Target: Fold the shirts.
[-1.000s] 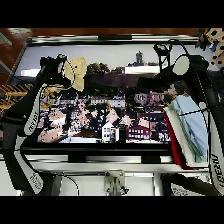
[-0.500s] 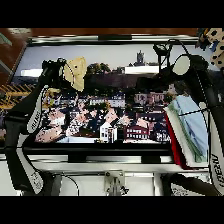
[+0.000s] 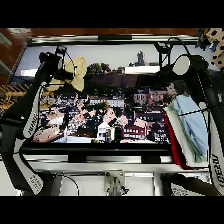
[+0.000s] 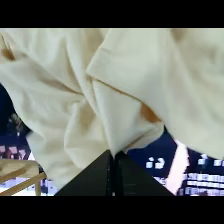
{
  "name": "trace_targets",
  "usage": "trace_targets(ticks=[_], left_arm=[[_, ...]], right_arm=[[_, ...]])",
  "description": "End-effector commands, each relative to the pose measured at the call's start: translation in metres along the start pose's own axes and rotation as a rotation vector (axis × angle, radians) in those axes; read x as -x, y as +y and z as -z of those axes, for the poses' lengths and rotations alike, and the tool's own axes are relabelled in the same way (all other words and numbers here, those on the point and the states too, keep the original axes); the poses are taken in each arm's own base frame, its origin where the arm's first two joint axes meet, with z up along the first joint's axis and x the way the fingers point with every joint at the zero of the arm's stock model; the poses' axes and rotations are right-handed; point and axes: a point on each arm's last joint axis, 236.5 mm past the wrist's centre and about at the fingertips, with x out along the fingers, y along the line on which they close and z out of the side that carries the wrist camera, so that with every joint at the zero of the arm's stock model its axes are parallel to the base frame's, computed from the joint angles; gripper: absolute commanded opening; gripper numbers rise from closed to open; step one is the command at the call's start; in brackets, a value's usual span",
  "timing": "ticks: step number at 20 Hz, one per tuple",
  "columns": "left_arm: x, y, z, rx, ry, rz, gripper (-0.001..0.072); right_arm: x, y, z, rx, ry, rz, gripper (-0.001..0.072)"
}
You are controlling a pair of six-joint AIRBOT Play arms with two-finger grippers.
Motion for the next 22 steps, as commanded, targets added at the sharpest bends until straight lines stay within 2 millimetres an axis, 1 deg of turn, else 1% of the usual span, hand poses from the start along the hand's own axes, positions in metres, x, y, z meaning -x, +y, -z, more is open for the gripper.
trace_targets(ticks=[1,2,3,4,5,6,7,8,9,10,11,12,13,14,15,17,18,19,20,22], left_arm=[[0.106,-0.028,-0.058,0.030,-0.254,0.076,0.0034],[0.146,-0.034,-0.066,0.026,-0.319,0.099,0.0034],[0.194,-0.039,-0.074,0.023,-0.398,0.128,0.0034],[0.242,-0.043,-0.078,0.021,-0.475,0.159,0.0034],[0.291,-0.044,-0.077,0.020,-0.554,0.194,0.0034],[0.334,-0.045,-0.073,0.019,-0.617,0.229,0.0034],[0.374,-0.046,-0.063,0.016,-0.667,0.267,0.0034],[0.402,-0.048,-0.050,0.018,-0.687,0.303,0.0034],[0.424,-0.051,-0.033,0.006,-0.684,0.335,0.0035],[0.437,-0.054,-0.016,-0.012,-0.661,0.357,0.0034],[0.443,-0.060,0.003,-0.039,-0.617,0.375,0.0035],[0.441,-0.068,0.022,-0.072,-0.563,0.385,0.0035],[0.432,-0.079,0.042,-0.116,-0.492,0.386,0.0035],[0.419,-0.091,0.062,-0.167,-0.415,0.380,0.0035],[0.404,-0.104,0.080,-0.215,-0.341,0.367,0.0035],[0.370,-0.125,0.107,-0.295,-0.235,0.336,0.0035],[0.349,-0.133,0.120,-0.314,-0.178,0.314,0.0034],[0.329,-0.137,0.134,-0.333,-0.122,0.289,0.0035],[0.309,-0.139,0.148,-0.360,-0.069,0.259,0.0035],[0.270,-0.134,0.175,-0.404,0.027,0.189,0.0035]], right_arm=[[0.014,-0.008,-0.028,0.041,-0.126,0.045,0.0695],[0.027,-0.008,-0.031,0.053,-0.142,0.058,0.0695],[0.046,-0.007,-0.036,0.070,-0.166,0.072,0.0695],[0.071,-0.005,-0.043,0.090,-0.211,0.092,0.0695],[0.099,-0.004,-0.052,0.110,-0.274,0.115,0.0695],[0.130,-0.005,-0.060,0.125,-0.343,0.145,0.0695],[0.165,-0.007,-0.066,0.127,-0.419,0.186,0.0695],[0.202,-0.011,-0.070,0.116,-0.494,0.229,0.0695],[0.239,-0.017,-0.070,0.102,-0.567,0.276,0.0694],[0.270,-0.022,-0.066,0.087,-0.623,0.318,0.0694],[0.298,-0.027,-0.059,0.072,-0.671,0.352,0.0693],[0.320,-0.030,-0.049,0.062,-0.706,0.374,0.0684],[0.333,-0.029,-0.039,0.057,-0.715,0.376,0.0684],[0.339,-0.030,-0.027,0.046,-0.700,0.376,0.0684],[0.337,-0.031,-0.014,0.039,-0.658,0.375,0.0684],[0.325,-0.037,0.009,0.030,-0.546,0.392,0.0684],[0.316,-0.038,0.017,0.028,-0.491,0.391,0.0684],[0.303,-0.035,0.025,0.036,-0.426,0.368,0.0684],[0.287,-0.027,0.033,0.057,-0.350,0.327,0.0684],[0.244,-0.006,0.054,0.121,-0.158,0.217,0.0685]])
